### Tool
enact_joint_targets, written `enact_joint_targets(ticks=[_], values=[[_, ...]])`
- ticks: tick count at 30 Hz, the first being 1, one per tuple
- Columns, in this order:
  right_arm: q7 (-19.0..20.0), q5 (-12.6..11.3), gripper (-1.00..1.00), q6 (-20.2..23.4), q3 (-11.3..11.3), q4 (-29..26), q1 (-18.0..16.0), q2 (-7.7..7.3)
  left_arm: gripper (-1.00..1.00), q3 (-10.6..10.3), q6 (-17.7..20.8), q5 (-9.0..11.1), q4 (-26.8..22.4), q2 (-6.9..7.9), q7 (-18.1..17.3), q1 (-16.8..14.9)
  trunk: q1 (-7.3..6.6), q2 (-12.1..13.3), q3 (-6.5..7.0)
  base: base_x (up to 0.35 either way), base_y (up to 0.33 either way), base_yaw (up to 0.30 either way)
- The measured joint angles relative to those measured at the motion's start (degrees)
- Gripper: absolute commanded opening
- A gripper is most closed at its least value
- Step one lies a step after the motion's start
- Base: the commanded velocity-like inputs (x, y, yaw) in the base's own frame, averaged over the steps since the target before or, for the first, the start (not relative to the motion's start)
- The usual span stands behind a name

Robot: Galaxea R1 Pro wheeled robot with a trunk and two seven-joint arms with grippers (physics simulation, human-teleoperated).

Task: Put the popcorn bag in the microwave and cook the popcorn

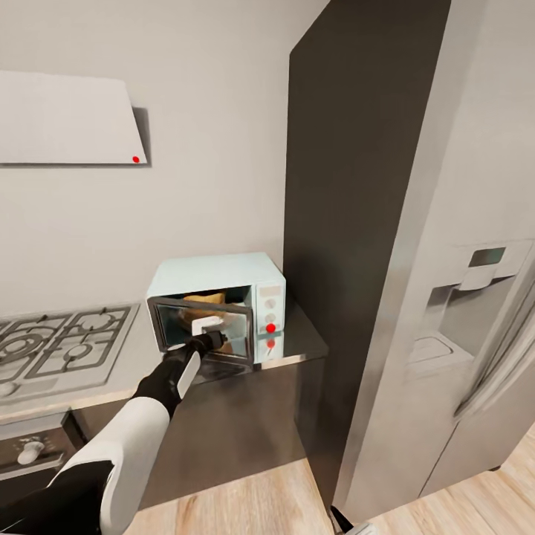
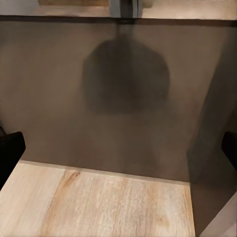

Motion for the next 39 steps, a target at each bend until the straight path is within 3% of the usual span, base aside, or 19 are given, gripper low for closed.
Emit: enact_joint_targets(ticks=[21,27,39], values=[[0.0,0.0,1.00,0.0,1.4,1.2,-0.1,0.02,1.00,0.0,0.0,-0.1,-0.4,-1.21,0.0,0.1,0.00,0.0,0.00,0.051,-0.039,0.000],[0.0,0.0,1.00,0.0,3.3,1.3,0.0,-0.07,1.00,0.1,-0.3,-0.1,-0.4,-1.17,0.0,0.1,0.01,0.0,0.00,0.078,-0.048,0.000],[0.0,0.1,1.00,0.0,3.4,1.6,0.0,-0.10,1.00,0.2,-0.4,-0.1,-0.4,-1.09,0.0,0.1,0.01,0.0,0.00,0.078,-0.001,0.000]])
